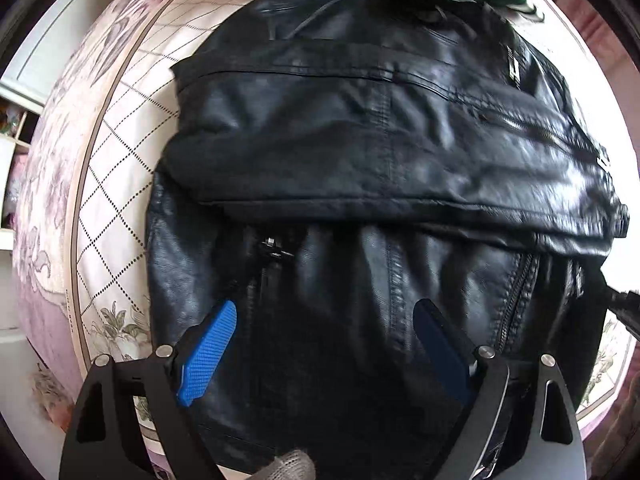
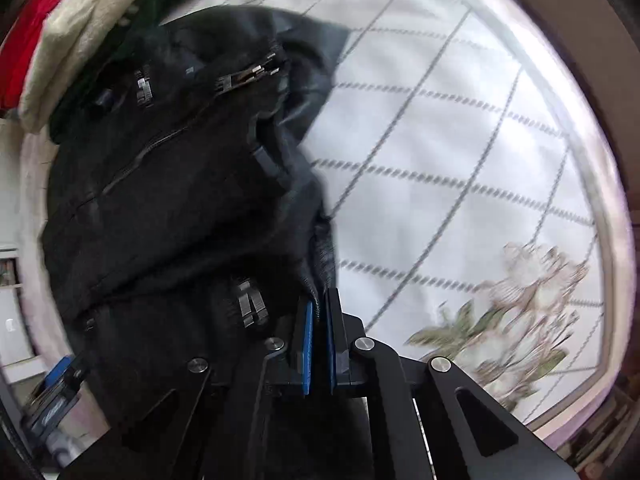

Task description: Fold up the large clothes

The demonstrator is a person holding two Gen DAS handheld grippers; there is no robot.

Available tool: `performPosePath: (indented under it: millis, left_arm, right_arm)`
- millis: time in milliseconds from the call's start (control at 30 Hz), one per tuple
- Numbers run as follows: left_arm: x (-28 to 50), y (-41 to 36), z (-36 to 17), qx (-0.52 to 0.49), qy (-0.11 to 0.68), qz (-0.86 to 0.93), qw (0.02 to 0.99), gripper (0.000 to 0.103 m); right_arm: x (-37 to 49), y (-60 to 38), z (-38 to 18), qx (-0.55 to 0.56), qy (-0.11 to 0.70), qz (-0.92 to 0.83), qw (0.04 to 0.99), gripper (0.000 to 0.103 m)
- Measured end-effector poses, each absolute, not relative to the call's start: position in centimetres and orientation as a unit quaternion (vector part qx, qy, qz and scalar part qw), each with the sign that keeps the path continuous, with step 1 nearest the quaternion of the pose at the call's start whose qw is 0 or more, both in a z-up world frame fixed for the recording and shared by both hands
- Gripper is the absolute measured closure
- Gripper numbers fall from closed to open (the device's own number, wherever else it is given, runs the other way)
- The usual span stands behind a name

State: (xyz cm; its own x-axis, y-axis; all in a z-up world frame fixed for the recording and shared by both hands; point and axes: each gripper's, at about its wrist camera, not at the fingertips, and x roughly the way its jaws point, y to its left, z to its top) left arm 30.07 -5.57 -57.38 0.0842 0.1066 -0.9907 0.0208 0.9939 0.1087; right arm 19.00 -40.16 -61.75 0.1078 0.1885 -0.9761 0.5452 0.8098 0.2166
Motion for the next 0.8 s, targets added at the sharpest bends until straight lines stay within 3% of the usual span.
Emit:
performPosePath:
  millis: [100,267,333,400,600,700,800]
  left_arm:
    - [29.7,-7.4,-57.6,0.051,0.678,0.045,0.732,0.012]
    - [28.3,-9.8,-56.1,0.034,0.674,0.102,0.731,0.012]
    - [26.9,-11.4,-54.9,0.03,0.67,0.129,0.731,0.012]
    - [25.5,-13.3,-53.4,0.029,0.667,0.151,0.729,0.012]
    - [19.9,-20.9,-51.1,0.061,0.675,0.173,0.715,0.012]
    - [18.5,-26.2,-52.8,0.114,0.687,0.169,0.698,0.012]
    - [16.0,-32.6,-55.5,0.201,0.686,0.154,0.682,0.011]
  right_arm:
    - [17.2,-43.2,-64.3,0.392,0.64,-0.159,0.642,0.097]
    - [18.5,-44.3,-62.8,0.346,0.692,-0.081,0.629,0.092]
    - [18.9,-45.3,-61.5,0.332,0.711,-0.039,0.618,0.082]
    - [19.0,-47.1,-59.8,0.318,0.725,-0.016,0.611,0.062]
    - [17.0,-55.9,-55.7,0.292,0.739,0.033,0.606,0.053]
    - [15.7,-61.5,-55.2,0.289,0.735,0.046,0.611,0.037]
    - [16.5,-61.9,-57.1,0.291,0.727,0.049,0.62,0.032]
